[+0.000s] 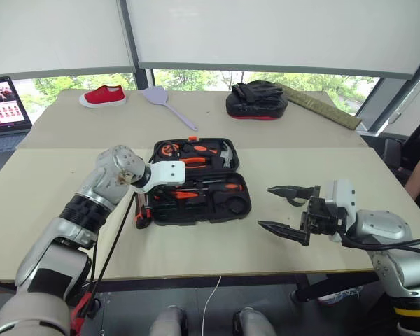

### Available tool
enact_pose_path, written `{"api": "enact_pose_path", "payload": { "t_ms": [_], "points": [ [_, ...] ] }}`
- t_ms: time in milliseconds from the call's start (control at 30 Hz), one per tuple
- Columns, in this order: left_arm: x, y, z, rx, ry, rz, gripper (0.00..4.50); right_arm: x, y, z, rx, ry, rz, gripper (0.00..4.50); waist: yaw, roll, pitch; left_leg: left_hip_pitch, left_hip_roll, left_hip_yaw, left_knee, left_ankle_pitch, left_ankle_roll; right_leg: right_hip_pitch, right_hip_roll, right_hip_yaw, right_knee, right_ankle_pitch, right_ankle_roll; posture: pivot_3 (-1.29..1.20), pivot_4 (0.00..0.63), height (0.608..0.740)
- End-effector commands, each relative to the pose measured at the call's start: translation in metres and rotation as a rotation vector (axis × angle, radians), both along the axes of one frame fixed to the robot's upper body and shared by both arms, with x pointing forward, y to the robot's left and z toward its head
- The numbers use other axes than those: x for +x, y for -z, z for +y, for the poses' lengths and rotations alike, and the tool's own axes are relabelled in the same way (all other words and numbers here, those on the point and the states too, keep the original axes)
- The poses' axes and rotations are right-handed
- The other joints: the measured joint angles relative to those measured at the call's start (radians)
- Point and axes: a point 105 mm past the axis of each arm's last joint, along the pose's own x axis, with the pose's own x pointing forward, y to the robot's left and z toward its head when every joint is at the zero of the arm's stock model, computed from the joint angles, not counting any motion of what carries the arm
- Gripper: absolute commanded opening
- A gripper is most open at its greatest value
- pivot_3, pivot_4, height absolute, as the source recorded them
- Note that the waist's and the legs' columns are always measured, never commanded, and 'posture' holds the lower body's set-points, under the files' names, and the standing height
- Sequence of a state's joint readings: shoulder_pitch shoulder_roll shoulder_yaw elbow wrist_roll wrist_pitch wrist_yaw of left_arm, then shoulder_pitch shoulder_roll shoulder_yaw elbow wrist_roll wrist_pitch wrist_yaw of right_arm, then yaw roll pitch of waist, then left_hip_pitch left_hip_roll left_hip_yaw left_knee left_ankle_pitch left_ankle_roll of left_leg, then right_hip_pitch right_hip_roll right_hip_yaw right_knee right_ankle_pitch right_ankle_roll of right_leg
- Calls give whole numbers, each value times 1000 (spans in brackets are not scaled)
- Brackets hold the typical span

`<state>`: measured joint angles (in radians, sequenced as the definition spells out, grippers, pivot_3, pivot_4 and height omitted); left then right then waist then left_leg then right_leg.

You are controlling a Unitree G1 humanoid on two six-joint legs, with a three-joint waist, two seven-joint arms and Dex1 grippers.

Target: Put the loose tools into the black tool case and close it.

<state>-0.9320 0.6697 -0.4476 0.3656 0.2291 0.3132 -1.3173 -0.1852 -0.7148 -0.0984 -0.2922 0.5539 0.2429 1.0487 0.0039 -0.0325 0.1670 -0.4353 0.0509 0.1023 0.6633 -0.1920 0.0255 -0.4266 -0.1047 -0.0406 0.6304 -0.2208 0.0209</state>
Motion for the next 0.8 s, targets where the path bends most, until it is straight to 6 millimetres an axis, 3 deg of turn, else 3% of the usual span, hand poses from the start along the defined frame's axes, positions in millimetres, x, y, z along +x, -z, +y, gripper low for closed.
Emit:
{"api": "enact_pose_path", "payload": {
  "t_ms": [33, 233, 300, 467, 667, 767, 800],
  "points": [
    [-4, 19, 4, 45, -22, 68, 431, 0, -10, -3, -5, -3, -52, 4500, 1, 0, 0, 1, 0, 0, 0, 0, 0, 1, 0, 0, 0, 0, 0, 0, 150, 740],
    [-4, 20, -4, -31, -11, 65, 431, 0, -9, -2, -1, -5, -51, 4500, 4, 0, 0, 3, 0, -1, 0, 0, 0, 3, 0, 0, 0, 0, 1, 0, 150, 740],
    [-5, 16, -4, -90, -13, 79, 1435, 0, -9, -2, 2, -6, -50, 4500, 5, 0, 0, 4, 0, -1, 0, 0, 0, 3, 0, 0, 0, 0, 1, 0, 150, 740],
    [-9, -26, 3, -318, 90, 7, 3121, -5, -5, -4, 40, -8, -3, 4500, 4, 0, 0, 2, 0, -2, 0, 0, 0, 1, 0, 0, 1, 0, 0, 0, 150, 740],
    [8, -47, -2, -507, 49, -101, 3121, -5, -1, -3, 41, -13, 12, 4500, 12, 0, 0, 1, -1, -2, 2, 0, 0, 2, 0, 0, 1, 1, 0, 0, 150, 740],
    [9, -42, -4, -601, 35, -110, 2433, -5, -1, -2, 44, -19, 13, 4500, 13, 0, 0, 0, -1, -2, 5, 0, 0, 3, 0, 0, 1, 1, 1, 0, 150, 740],
    [9, -36, -2, -599, 39, -111, 2001, -5, -1, -2, 45, -19, 13, 4500, 11, 0, 0, -1, -1, -3, 6, 0, 0, 3, 0, 0, 1, 1, 1, 0, 150, 740]
  ]
}}
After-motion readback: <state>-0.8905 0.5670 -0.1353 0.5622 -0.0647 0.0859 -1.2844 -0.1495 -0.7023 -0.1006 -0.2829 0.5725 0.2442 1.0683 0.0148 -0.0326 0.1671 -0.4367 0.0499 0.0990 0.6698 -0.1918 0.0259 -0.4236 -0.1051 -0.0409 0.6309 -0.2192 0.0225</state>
